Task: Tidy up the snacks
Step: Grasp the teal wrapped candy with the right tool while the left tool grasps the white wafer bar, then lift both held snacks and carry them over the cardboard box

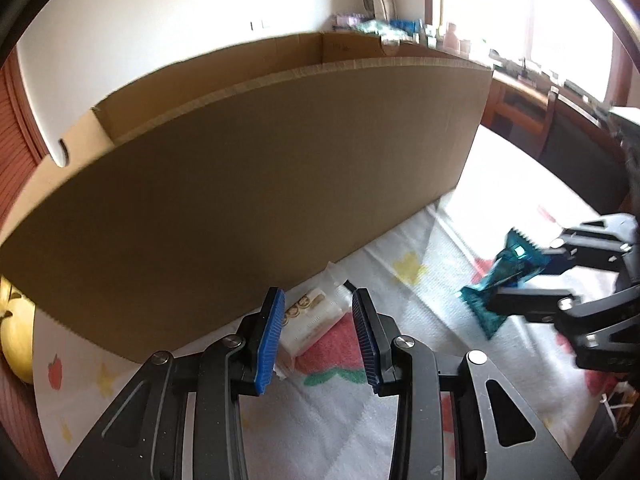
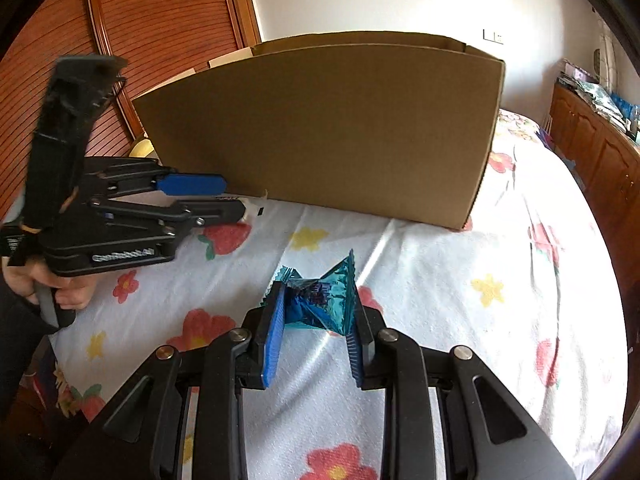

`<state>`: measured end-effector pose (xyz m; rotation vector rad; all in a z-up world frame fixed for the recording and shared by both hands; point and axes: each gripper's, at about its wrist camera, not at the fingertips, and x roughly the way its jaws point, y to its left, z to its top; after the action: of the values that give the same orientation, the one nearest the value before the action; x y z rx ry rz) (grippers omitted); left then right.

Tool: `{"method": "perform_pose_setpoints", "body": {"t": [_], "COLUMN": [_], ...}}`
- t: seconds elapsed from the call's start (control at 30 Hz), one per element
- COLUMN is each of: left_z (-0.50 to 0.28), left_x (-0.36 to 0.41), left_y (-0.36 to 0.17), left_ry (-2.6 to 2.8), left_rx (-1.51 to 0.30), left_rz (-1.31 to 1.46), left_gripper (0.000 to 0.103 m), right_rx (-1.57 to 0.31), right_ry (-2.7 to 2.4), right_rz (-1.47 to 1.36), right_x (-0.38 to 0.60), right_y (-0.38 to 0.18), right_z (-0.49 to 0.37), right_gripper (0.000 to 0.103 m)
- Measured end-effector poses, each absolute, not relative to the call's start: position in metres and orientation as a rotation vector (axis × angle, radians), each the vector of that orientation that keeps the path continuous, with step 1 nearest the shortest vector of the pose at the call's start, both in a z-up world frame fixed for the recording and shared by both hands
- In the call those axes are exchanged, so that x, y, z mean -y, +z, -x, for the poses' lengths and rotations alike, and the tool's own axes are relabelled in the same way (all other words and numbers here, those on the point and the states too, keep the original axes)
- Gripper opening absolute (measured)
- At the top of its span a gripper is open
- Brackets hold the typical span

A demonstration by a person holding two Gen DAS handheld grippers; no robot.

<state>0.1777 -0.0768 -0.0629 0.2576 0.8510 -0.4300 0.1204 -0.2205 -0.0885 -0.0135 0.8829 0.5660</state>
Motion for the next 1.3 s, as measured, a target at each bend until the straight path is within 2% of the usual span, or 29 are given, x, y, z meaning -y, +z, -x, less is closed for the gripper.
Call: {"method": "perform_pose_setpoints", "body": {"t": [0.5, 0.57, 0.6, 0.7, 0.8, 1.3], "left_z": [-0.181, -0.182, -0.181, -0.177, -0.169, -0.125], "left_x": [0.078, 0.076, 0.073, 0.073, 0.073, 0.073], "left_y": [-0.071, -0.071, -0.071, -0.07, -0.068, 0.021], "left_ry": [-0.44, -0.443, -0.453, -0.452, -0.446, -0.453], "left_rx": [-0.91, -0.916, -0.918, -0.919, -0.907, -0.705], "left_rz": [-0.272, -0.253, -0.243, -0.244, -0.242, -0.203], "left_gripper": [0.041, 0.036, 0.027, 0.023, 0.023, 0.023], "right_rx": [-0.864, -0.863, -0.863, -0.862, -0.859, -0.749], "right_ry": [0.575, 0.575, 0.575, 0.574, 0.571, 0.556], "right_rz": [0.009, 0.01, 0.009, 0.004, -0.001, -0.017], "right_x": [0.222, 0.223, 0.223, 0.225, 0.228, 0.245], "right_y": [-0.084, -0.084, -0.083, -0.082, -0.08, -0.028], "right_z": [-0.111, -0.11, -0.11, -0.11, -0.111, -0.117], "right_gripper": [0.029, 0.029, 0.029, 0.029, 0.029, 0.029]}}
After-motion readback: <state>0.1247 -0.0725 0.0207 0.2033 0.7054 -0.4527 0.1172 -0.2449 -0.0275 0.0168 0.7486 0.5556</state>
